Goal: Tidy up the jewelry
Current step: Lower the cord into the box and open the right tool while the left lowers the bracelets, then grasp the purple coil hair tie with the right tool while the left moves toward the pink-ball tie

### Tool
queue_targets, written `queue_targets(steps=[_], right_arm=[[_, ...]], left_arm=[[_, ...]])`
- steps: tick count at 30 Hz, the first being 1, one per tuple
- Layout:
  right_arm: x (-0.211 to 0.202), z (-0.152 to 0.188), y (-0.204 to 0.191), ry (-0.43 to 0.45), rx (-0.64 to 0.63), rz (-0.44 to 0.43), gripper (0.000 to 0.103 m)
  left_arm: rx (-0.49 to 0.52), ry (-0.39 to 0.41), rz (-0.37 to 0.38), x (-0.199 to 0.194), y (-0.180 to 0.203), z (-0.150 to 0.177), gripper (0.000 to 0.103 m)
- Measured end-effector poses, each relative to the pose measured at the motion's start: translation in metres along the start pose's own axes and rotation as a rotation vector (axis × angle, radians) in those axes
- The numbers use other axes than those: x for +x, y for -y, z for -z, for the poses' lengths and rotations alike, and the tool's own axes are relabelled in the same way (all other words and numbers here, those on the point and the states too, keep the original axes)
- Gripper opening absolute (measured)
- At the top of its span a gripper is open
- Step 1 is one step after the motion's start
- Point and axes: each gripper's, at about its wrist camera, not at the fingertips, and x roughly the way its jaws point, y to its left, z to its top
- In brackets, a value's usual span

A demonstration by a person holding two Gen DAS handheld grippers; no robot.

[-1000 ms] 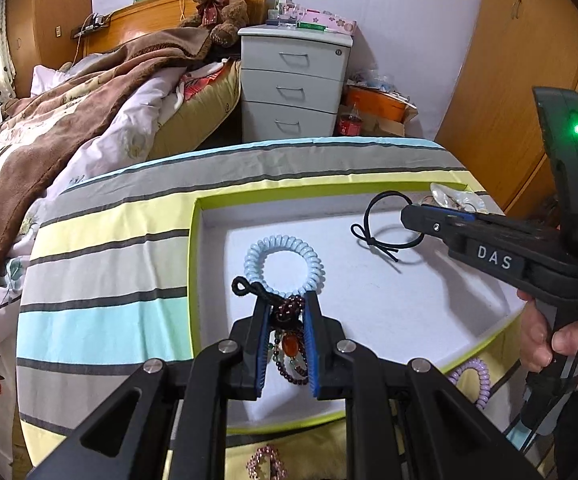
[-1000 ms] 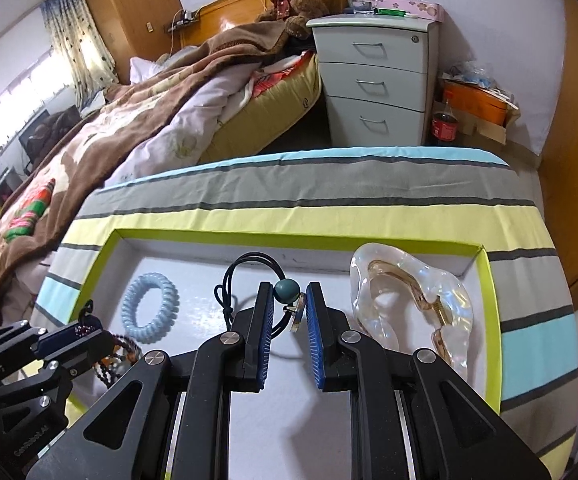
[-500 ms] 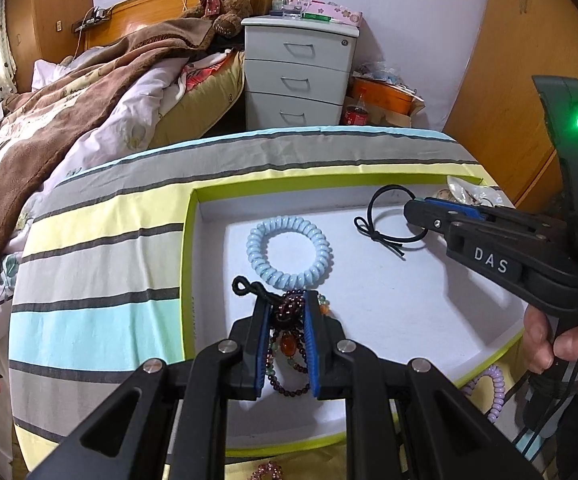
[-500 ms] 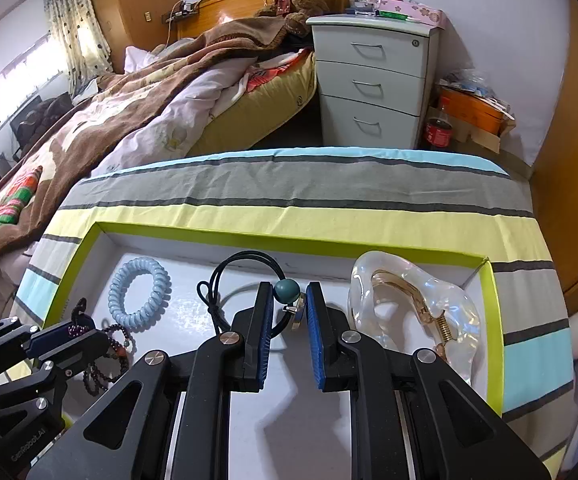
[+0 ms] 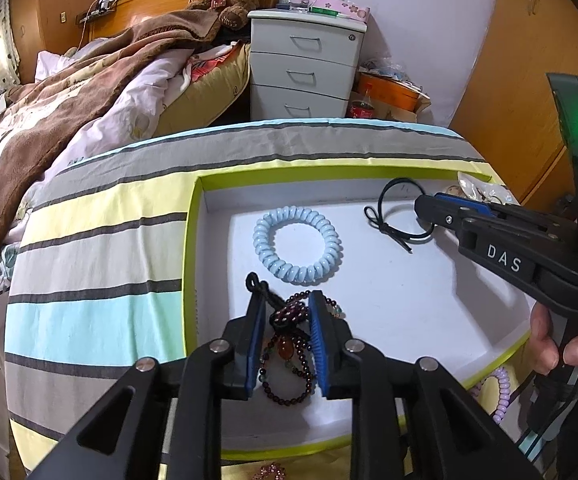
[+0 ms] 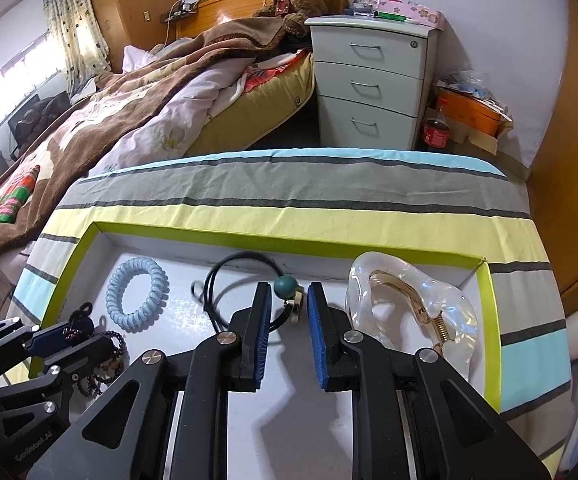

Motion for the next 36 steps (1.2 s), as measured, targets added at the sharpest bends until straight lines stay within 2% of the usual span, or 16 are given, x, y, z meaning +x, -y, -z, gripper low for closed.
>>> queue_targets(steps=[5,9,16,26,36], right_arm=[[-0.002,0.0,0.001,0.004,0.0,0.0,0.024],[-0.003,0.0,0.002,0.009,0.002,-0.005,0.025],[-0.014,0.002,0.002,0.029,0.001,-0.003,0.026],[-0.04,0.01,0.0,0.073,0.014,-0.018,0.026],[-0.085,0.033,0.0,0.143,0.016,-0.04,0.028]], left_arm=[[0.001,-0.006,-0.004,0.001,0.001,0.001,0.034],[0.001,-0.003,-0.005,-0.001,0.002,0.001,0.037],[-0.001,0.005,-0.01,-0.005,0.003,0.001,0.051],[0.001,0.029,-0.016,-0.022,0.006,0.005,0.057],[-0.017,0.088,-0.028,-0.061,0.005,0.021,0.061]])
